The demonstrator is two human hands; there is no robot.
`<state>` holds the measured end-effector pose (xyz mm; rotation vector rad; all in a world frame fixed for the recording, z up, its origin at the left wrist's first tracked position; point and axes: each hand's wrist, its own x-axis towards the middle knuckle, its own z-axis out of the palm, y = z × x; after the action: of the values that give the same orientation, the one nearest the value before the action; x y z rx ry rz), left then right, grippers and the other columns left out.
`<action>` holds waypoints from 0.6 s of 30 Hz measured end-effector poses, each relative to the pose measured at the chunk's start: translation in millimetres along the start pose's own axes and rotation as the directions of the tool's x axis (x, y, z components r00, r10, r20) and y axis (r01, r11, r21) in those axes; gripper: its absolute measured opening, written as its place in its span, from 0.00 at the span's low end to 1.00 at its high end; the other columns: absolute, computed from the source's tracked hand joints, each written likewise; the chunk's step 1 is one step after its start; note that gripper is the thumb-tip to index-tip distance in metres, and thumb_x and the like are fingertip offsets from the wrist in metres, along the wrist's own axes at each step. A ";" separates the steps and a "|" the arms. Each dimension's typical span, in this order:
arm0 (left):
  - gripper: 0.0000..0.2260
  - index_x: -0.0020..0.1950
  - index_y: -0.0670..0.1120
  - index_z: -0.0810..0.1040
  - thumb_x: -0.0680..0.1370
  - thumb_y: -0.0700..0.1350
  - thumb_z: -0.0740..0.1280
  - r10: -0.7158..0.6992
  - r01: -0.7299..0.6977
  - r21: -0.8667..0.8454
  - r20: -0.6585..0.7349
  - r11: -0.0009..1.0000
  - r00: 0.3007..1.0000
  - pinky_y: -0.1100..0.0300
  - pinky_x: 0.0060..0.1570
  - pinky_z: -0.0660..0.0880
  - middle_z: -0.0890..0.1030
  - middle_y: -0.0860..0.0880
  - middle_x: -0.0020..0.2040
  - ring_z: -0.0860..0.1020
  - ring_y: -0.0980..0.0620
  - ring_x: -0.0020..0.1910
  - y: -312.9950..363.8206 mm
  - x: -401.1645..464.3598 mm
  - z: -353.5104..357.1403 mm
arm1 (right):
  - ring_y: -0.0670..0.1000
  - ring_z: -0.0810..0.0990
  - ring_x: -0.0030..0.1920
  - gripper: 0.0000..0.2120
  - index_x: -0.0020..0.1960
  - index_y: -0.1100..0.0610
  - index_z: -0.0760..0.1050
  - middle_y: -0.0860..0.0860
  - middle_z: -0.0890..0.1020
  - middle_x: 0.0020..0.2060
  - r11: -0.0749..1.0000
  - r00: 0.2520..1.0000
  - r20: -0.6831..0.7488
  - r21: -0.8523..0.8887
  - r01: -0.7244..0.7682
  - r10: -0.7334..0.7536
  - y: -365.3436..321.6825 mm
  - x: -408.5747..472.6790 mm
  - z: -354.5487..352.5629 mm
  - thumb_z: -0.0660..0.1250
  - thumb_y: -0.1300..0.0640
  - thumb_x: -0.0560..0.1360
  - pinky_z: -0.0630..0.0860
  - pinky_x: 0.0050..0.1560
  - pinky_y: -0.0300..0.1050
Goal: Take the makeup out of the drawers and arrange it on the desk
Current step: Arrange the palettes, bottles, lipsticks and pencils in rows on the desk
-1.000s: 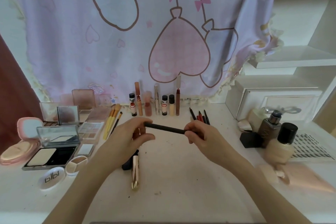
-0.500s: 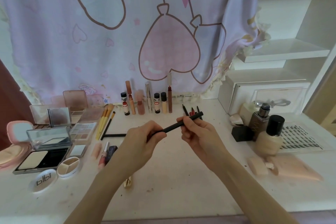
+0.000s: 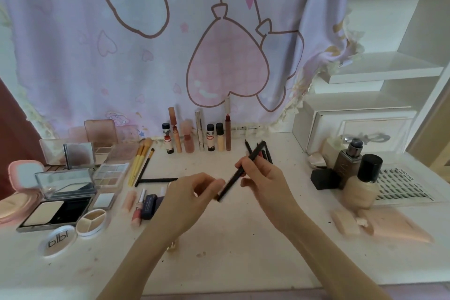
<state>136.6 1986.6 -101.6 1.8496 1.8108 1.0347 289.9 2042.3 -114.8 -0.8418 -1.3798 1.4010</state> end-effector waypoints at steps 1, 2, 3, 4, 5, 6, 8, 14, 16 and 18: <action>0.01 0.46 0.58 0.73 0.76 0.51 0.64 0.019 -0.017 0.031 -0.054 0.999 0.998 0.76 0.37 0.68 0.77 0.59 0.39 0.74 0.65 0.37 -1.2 0.5 -4.4 | 0.41 0.76 0.35 0.11 0.40 0.56 0.76 0.49 0.78 0.35 0.981 0.998 0.017 -0.180 0.069 -0.067 -2.8 0.8 -1.8 0.59 0.57 0.79 0.73 0.42 0.34; 0.06 0.51 0.58 0.72 0.76 0.49 0.64 0.052 -0.048 0.041 -0.117 0.998 0.992 0.76 0.38 0.69 0.75 0.59 0.43 0.74 0.64 0.40 -1.9 1.1 -10.1 | 0.42 0.75 0.33 0.11 0.40 0.56 0.72 0.49 0.77 0.33 0.943 0.993 0.065 -0.311 0.116 -0.100 -5.4 1.4 -4.3 0.57 0.57 0.80 0.73 0.39 0.32; 0.11 0.56 0.58 0.71 0.76 0.48 0.64 0.096 -0.093 0.029 -0.156 0.995 0.983 0.75 0.39 0.69 0.72 0.60 0.48 0.74 0.62 0.42 -3.7 2.1 -16.5 | 0.42 0.74 0.30 0.11 0.41 0.55 0.70 0.48 0.76 0.31 0.904 0.986 0.137 -0.404 0.141 -0.092 -8.1 1.2 -6.3 0.55 0.57 0.80 0.72 0.35 0.32; 0.14 0.59 0.59 0.69 0.76 0.46 0.65 0.146 -0.145 0.015 -0.155 0.989 0.977 0.73 0.41 0.70 0.70 0.61 0.52 0.74 0.61 0.45 -4.5 3.2 -22.7 | 0.42 0.71 0.27 0.10 0.42 0.53 0.69 0.48 0.74 0.29 0.854 0.974 0.217 -0.494 0.164 -0.061 -9.1 0.9 -7.9 0.54 0.56 0.81 0.69 0.31 0.33; 0.17 0.60 0.61 0.68 0.76 0.45 0.65 0.194 -0.196 0.001 -0.121 0.981 0.973 0.73 0.43 0.71 0.69 0.62 0.54 0.73 0.61 0.47 -3.7 3.5 -27.8 | 0.41 0.68 0.25 0.09 0.44 0.52 0.69 0.46 0.73 0.29 0.788 0.957 0.289 -0.583 0.196 -0.024 -9.5 0.2 -8.2 0.54 0.55 0.81 0.66 0.28 0.33; 0.18 0.59 0.62 0.68 0.75 0.43 0.66 0.232 -0.234 -0.013 -0.071 0.972 0.970 0.72 0.46 0.71 0.70 0.62 0.56 0.73 0.62 0.48 -2.3 3.4 -30.8 | 0.41 0.67 0.25 0.08 0.47 0.51 0.70 0.44 0.72 0.30 0.716 0.939 0.344 -0.658 0.235 0.008 -8.7 -0.1 -7.9 0.54 0.54 0.81 0.65 0.27 0.33; 0.17 0.55 0.62 0.71 0.75 0.40 0.67 0.267 -0.267 -0.011 0.010 0.964 0.964 0.72 0.46 0.71 0.74 0.61 0.51 0.74 0.63 0.48 0.7 2.3 -30.2 | 0.41 0.68 0.27 0.10 0.52 0.54 0.72 0.44 0.73 0.33 0.594 0.905 0.422 -0.741 0.313 0.050 -7.9 -1.2 -5.0 0.54 0.52 0.81 0.66 0.29 0.34; 0.16 0.41 0.62 0.74 0.75 0.38 0.66 0.179 -0.179 -0.003 -0.026 0.984 0.984 0.76 0.38 0.68 0.78 0.59 0.33 0.75 0.65 0.39 -0.2 0.0 -21.6 | 0.47 0.70 0.31 0.12 0.50 0.55 0.71 0.47 0.74 0.32 0.410 0.862 0.504 -0.777 0.478 -0.049 -9.5 -5.1 -1.5 0.53 0.50 0.81 0.69 0.35 0.46; 0.16 0.41 0.62 0.74 0.75 0.38 0.66 0.168 -0.169 -0.015 -0.031 0.986 0.985 0.75 0.38 0.68 0.77 0.58 0.32 0.75 0.64 0.38 0.2 0.9 -20.6 | 0.47 0.69 0.29 0.11 0.49 0.54 0.70 0.45 0.71 0.30 0.389 0.859 0.507 -0.780 0.489 -0.063 -8.0 -5.2 -3.0 0.53 0.50 0.81 0.67 0.33 0.44; 0.15 0.41 0.61 0.75 0.75 0.38 0.66 0.155 -0.156 -0.026 -0.023 0.987 0.988 0.75 0.38 0.69 0.77 0.58 0.32 0.75 0.64 0.38 1.6 2.4 -18.9 | 0.45 0.68 0.28 0.11 0.49 0.54 0.70 0.44 0.71 0.30 0.419 0.865 0.500 -0.777 0.470 -0.044 -5.7 -3.4 -3.6 0.53 0.49 0.81 0.65 0.31 0.41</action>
<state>124.3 1984.2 -87.2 1.9969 1.6764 1.1316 295.3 2039.7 -110.2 -0.9057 -2.5653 0.4873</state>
